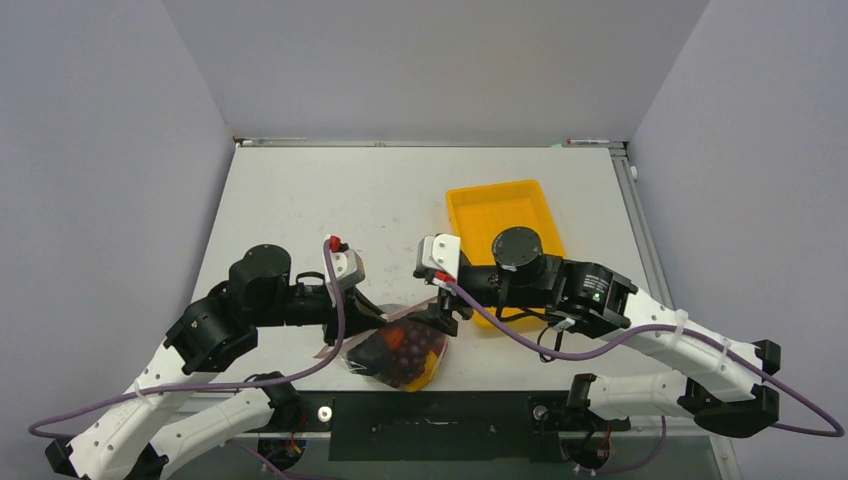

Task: Place the food in the zip-top bag and seal the zipper
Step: Zip the zipper food storage bag at the center of the board.

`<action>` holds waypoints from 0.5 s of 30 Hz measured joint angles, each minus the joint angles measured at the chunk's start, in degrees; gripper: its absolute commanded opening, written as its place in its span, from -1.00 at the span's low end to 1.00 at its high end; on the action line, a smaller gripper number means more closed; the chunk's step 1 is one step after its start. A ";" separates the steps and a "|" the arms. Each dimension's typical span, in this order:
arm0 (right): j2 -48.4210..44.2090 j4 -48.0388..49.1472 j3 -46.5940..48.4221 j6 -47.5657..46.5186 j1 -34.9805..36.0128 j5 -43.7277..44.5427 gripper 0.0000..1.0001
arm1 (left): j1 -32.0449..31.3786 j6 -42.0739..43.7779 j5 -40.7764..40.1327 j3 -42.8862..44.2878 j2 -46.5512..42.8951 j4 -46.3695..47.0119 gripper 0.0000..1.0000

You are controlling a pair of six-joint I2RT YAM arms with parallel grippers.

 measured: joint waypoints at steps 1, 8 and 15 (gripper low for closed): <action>0.87 -0.68 0.28 -0.79 0.00 -0.72 0.31 | 0.00 0.13 0.04 0.22 0.17 -0.22 -1.00; 6.05 -4.44 1.70 -5.77 0.00 -4.15 0.24 | 0.00 0.50 0.31 1.07 0.83 -1.66 -1.00; 8.48 -6.38 2.21 -7.98 0.00 -6.29 -0.22 | 0.00 0.66 0.33 1.27 0.83 -2.23 -1.00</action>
